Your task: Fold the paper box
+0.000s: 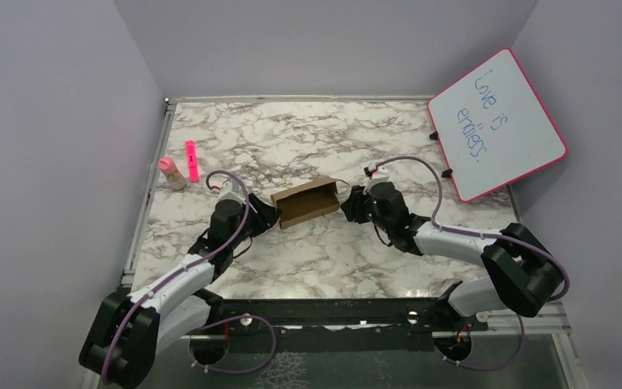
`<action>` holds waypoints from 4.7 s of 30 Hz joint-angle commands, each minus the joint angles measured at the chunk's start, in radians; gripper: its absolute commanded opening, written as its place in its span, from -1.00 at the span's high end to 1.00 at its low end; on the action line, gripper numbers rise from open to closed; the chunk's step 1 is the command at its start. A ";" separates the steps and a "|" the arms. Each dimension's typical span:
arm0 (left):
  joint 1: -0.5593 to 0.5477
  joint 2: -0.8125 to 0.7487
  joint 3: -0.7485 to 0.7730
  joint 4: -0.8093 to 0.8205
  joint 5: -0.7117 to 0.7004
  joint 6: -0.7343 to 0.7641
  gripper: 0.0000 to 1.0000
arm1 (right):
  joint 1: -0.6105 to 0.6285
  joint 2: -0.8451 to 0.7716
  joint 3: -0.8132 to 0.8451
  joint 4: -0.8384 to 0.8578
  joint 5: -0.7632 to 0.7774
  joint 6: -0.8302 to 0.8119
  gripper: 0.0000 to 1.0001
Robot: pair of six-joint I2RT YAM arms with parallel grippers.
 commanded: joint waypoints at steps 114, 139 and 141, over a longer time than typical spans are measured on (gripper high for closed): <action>-0.016 0.372 0.184 0.219 -0.017 0.236 0.15 | -0.108 0.023 0.094 -0.020 -0.200 -0.221 -0.26; 0.003 0.464 0.268 0.221 0.019 0.223 -0.17 | -0.125 0.343 0.577 -0.402 -0.489 -0.661 -0.76; 0.003 0.435 0.247 0.222 -0.002 0.214 -0.19 | -0.165 0.389 0.626 -0.430 -0.575 -0.663 -0.76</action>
